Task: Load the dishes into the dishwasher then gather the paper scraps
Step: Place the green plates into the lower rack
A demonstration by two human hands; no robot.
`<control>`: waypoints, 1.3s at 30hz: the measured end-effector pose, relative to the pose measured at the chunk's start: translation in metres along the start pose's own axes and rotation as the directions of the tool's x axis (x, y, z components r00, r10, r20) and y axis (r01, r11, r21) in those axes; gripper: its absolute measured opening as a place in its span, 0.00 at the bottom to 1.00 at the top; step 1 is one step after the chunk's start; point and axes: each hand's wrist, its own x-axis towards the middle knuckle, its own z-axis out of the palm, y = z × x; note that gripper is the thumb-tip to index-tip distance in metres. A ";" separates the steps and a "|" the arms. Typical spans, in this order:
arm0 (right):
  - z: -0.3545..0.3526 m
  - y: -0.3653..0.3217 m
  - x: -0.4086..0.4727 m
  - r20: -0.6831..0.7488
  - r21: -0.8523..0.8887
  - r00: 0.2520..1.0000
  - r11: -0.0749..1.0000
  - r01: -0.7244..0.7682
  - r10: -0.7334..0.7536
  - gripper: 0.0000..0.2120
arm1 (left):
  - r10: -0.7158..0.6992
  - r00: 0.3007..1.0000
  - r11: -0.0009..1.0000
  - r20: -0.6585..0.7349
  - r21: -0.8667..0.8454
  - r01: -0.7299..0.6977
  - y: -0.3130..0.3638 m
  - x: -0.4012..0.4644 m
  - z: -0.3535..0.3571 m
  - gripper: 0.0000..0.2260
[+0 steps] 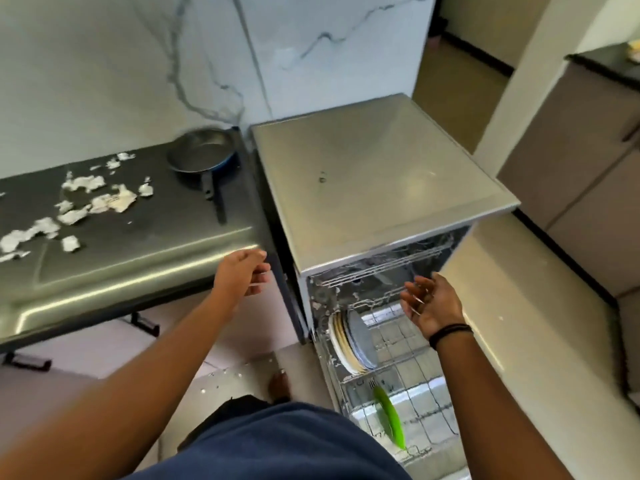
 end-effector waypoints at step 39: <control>0.572 0.440 -0.225 0.776 -0.593 0.387 0.367 0.716 0.498 0.05 | 0.246 0.323 0.783 -0.914 0.384 0.489 -0.228 -0.129 -0.467 0.09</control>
